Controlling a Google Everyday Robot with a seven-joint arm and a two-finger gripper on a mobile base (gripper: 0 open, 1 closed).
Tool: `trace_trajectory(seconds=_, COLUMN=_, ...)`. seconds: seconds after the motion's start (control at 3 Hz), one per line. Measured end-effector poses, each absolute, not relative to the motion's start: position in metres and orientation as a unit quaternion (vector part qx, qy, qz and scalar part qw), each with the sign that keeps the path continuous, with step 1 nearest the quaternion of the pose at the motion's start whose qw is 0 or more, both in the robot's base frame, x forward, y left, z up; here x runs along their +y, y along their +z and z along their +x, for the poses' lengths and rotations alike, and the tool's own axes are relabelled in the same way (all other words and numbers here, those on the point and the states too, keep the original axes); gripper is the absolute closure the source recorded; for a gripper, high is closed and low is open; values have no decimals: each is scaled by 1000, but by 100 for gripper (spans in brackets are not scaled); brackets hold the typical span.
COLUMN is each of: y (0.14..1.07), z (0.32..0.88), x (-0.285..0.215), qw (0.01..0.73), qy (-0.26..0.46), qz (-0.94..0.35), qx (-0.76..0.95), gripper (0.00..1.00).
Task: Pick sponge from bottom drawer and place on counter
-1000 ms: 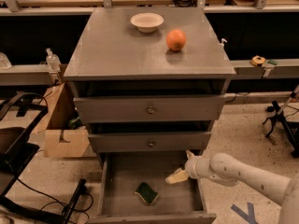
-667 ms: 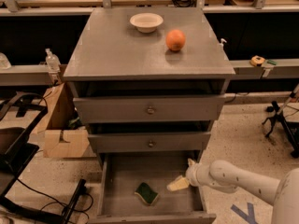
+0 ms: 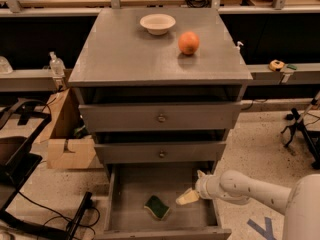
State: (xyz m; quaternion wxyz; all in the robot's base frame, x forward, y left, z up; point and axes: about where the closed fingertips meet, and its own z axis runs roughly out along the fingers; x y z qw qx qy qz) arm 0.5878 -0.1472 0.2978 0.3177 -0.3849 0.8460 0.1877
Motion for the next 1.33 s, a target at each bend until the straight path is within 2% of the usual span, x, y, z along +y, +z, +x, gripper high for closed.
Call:
trace_trajectory(seconds=0.33, y=272, z=596, x=-123, qw=301, qy=189, qz=-399, qx=845, gripper=0)
trace_trajectory(seconds=0.67, y=234, z=605, x=-79, qw=296, qy=215, qz=-426, qx=828, gripper=0)
trace_trajectory(seconds=1.33, y=180, z=596, x=-47, qw=277, qy=229, qz=-453, qx=816, gripper=0)
